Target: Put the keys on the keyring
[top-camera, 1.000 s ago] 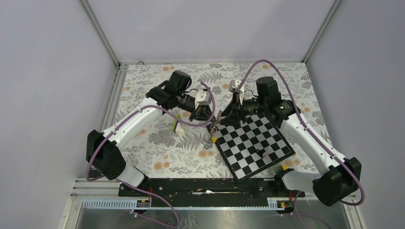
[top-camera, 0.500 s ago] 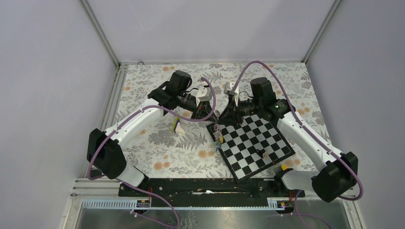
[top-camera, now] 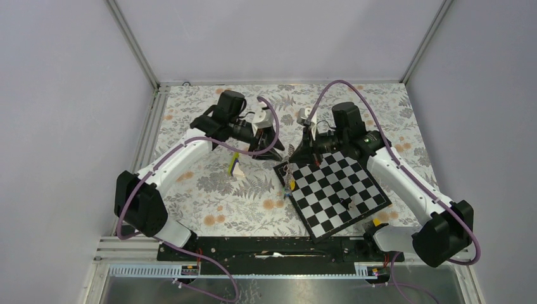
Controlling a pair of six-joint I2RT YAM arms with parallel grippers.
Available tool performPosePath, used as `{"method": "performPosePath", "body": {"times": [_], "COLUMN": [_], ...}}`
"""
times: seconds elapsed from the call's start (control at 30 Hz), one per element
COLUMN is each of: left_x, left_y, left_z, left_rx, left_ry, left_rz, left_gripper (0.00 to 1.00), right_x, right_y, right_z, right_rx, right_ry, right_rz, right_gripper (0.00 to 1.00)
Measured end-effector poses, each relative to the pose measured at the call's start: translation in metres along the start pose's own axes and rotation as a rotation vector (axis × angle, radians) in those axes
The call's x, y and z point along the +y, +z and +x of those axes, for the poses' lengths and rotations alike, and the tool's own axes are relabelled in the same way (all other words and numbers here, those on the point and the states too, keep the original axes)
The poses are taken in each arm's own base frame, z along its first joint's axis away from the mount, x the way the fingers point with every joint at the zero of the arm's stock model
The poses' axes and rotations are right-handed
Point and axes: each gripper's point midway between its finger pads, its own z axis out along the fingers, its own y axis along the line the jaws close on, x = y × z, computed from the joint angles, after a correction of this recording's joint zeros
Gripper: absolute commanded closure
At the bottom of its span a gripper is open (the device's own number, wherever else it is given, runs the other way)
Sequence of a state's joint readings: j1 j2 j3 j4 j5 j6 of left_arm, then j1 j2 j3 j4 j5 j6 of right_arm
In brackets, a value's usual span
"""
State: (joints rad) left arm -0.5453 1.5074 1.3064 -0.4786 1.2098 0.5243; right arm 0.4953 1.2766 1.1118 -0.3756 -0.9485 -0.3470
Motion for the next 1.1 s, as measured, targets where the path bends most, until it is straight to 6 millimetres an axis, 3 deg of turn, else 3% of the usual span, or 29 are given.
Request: {"method": "performPosePath", "body": {"times": [0.1,0.23,0.53,0.83,1.1], "left_x": [0.01,0.014,-0.001,-0.027,-0.032], "left_y": [-0.016,-0.025,-0.016,0.007,0.01], "left_z": [0.003,0.01,0.009,0.004,0.0], "left_rx": [-0.006,0.004,-0.002,-0.007,-0.007], "left_ry": [0.01,0.009,-0.002,0.001,-0.006], "left_rz": [-0.036,-0.056,0.006,0.109,0.123], "left_gripper": [0.44,0.45,0.63,0.74,0.8], "right_x": [-0.001,0.004,0.021,0.026,0.024], "right_y": [-0.004,-0.008,-0.009,-0.005,-0.004], "right_z": [-0.001,-0.005,-0.01,-0.016,-0.021], "right_rx": [-0.014,-0.035,-0.068,-0.107,-0.125], "right_ry": [0.018,0.035,0.039,0.036,0.032], "right_rz": [-0.008,-0.045,-0.151,-0.222,-0.225], "right_gripper": [1.0,1.0,1.0,1.0,1.0]}}
